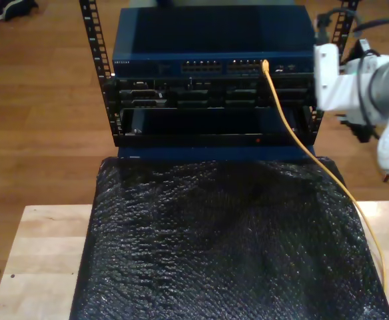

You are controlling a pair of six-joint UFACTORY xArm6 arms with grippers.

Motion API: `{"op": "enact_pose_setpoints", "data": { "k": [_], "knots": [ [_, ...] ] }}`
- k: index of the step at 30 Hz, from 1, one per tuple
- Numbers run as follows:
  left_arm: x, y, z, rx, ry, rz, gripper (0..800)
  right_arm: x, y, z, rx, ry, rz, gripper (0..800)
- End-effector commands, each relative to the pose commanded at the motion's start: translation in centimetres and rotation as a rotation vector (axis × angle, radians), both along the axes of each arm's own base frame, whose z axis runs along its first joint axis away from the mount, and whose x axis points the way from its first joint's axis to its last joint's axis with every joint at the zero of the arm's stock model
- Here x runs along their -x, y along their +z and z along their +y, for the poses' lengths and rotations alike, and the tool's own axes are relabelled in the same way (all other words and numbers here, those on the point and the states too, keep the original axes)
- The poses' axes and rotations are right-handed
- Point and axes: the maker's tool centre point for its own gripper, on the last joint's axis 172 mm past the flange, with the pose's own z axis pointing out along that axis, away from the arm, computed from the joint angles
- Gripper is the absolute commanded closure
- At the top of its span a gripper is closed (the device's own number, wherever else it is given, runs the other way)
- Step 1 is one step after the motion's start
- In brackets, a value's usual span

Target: Grab the cable and plug it in

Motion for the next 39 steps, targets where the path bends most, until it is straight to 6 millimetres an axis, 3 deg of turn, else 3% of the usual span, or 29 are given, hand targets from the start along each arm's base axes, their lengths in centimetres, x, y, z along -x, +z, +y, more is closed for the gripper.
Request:
{"op": "enact_pose_setpoints", "data": {
  "k": [5, 10, 19, 31, 39],
  "knots": [
    [0.0, 0.0, 0.0, -0.002, 0.000, 0.000, 0, 2.8, -0.3, -3.3, 0.069, 0.050, 0.087, 2],
    [0.0, 0.0, 0.0, 0.000, 0.000, 0.000, 0, 5.9, -0.5, -8.8, 0.104, 0.019, 0.161, 2],
    [0.0, 0.0, 0.0, -0.002, 0.000, 0.000, 0, 14.8, -2.1, -17.0, 0.082, -0.062, 0.343, 1],
    [0.0, 0.0, 0.0, 0.000, 0.000, 0.000, 0, 26.3, -5.4, -22.3, 0.045, -0.121, 0.482, 1],
    [0.0, 0.0, 0.0, -0.002, 0.000, 0.000, 0, 33.1, -8.3, -23.8, 0.028, -0.081, 0.565, 1]
  ]
}}
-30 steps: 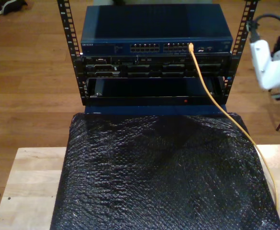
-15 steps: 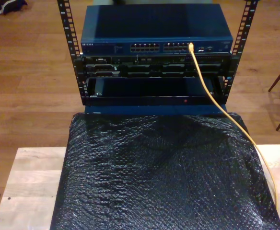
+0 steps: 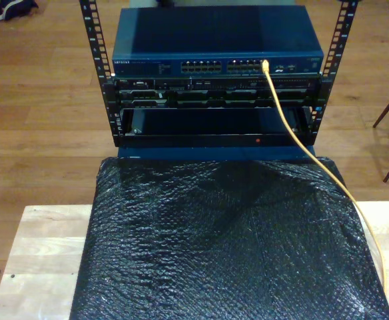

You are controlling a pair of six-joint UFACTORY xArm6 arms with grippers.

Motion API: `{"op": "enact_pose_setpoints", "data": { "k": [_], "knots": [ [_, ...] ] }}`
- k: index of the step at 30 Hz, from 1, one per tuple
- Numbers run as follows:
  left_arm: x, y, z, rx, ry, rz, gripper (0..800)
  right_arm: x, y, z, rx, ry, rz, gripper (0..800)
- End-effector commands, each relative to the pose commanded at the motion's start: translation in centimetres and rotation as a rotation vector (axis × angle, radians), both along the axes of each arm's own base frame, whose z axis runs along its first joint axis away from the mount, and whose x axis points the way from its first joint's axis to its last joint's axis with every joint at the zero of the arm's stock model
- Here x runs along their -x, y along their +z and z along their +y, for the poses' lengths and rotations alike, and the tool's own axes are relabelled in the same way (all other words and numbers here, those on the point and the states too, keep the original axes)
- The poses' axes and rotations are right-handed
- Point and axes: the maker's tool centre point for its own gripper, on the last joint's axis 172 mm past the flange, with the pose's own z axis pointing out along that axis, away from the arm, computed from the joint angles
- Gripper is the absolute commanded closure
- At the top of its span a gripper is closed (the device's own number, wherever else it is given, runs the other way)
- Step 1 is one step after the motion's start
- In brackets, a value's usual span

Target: Grab the cable and plug it in

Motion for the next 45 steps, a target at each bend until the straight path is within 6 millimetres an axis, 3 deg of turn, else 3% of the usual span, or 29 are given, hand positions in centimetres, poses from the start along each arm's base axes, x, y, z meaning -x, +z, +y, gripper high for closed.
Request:
{"op": "enact_pose_setpoints", "data": {
  "k": [10, 23, 36, 41, 45],
  "knots": [
    [0.0, 0.0, 0.0, 0.002, 0.000, 0.000, 0, 6.9, -3.4, -1.0, -0.017, 0.004, 0.038, 1],
    [0.0, 0.0, 0.0, 0.000, 0.000, 0.000, 0, 13.2, -7.3, 0.7, -0.066, 0.052, 0.157, 0],
    [0.0, 0.0, 0.0, 0.002, 0.000, 0.000, 0, 17.6, -12.4, 4.8, -0.185, 0.034, 0.173, 1],
    [0.0, 0.0, 0.0, 0.002, 0.000, 0.000, 0, 18.0, -13.9, 6.1, -0.210, 0.030, 0.175, 0],
    [0.0, 0.0, 0.0, 0.002, 0.000, 0.000, 0, 18.0, -14.9, 6.0, -0.187, 0.027, 0.173, 1]
  ]
}}
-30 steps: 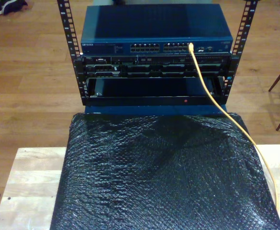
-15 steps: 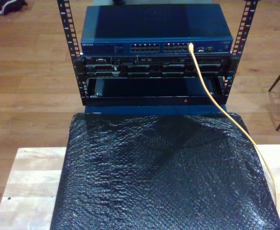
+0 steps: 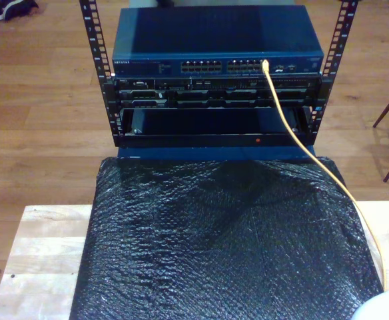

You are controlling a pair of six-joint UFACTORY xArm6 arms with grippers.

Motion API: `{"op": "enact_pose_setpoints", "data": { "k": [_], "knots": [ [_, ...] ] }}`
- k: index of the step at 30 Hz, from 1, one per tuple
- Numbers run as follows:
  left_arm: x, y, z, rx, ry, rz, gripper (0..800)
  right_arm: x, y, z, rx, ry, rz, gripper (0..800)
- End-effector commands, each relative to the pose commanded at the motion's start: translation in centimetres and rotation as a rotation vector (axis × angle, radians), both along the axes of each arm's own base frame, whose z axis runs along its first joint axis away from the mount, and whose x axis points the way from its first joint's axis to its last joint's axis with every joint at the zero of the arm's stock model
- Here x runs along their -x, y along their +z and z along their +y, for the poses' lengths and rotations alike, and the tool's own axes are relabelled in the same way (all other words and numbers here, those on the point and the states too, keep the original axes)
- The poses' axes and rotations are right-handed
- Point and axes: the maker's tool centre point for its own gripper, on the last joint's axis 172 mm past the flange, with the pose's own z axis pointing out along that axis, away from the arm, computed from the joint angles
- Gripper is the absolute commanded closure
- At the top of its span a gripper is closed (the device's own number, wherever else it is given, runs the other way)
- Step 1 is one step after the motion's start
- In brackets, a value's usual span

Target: Grab the cable and plug it in

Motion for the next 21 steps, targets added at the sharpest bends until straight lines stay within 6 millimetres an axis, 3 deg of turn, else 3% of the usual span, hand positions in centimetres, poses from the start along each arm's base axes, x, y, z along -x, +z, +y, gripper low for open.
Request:
{"op": "enact_pose_setpoints", "data": {
  "k": [11, 16, 21],
  "knots": [
    [0.0, 0.0, 0.0, 0.000, 0.000, 0.000, 0, 0.1, -2.7, -0.2, 0.071, -0.007, -0.002, 0],
    [0.0, 0.0, 0.0, -0.002, 0.000, 0.000, 0, 0.8, -3.9, 0.7, 0.049, -0.044, -0.001, 0],
    [0.0, 0.0, 0.0, 0.000, 0.000, 0.000, 0, 1.1, -4.0, 0.5, 0.058, -0.062, -0.001, 0]
  ]
}}
